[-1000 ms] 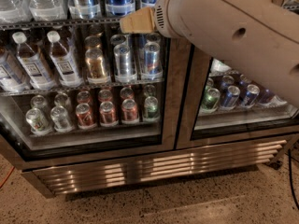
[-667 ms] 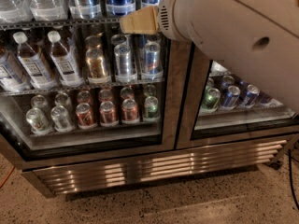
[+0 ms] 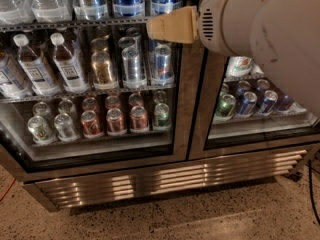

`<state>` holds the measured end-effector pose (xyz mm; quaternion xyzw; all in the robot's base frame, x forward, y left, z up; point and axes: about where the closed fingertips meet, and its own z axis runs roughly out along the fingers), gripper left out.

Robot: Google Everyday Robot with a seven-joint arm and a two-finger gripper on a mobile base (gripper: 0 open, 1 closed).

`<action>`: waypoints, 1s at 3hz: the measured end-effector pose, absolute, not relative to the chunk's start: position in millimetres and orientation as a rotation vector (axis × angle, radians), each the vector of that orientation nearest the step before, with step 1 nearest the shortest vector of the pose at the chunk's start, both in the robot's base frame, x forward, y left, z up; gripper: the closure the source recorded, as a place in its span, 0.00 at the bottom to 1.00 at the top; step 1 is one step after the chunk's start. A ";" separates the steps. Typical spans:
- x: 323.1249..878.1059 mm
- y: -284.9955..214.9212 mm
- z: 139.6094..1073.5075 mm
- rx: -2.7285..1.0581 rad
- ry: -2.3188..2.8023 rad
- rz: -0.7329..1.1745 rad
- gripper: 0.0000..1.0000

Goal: Open right fridge door

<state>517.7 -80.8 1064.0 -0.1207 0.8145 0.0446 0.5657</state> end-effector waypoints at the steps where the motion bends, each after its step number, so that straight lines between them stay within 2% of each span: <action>1: 513.8 -71.3 1075.6 -0.294 1.896 0.110 0.00; 2: 552.1 -61.2 1095.1 -0.314 1.811 0.250 0.00; 3: 595.9 -65.5 1141.7 -0.240 1.626 0.486 0.00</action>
Offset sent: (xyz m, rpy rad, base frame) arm -0.0170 0.0426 0.0141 0.4162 0.0632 0.7813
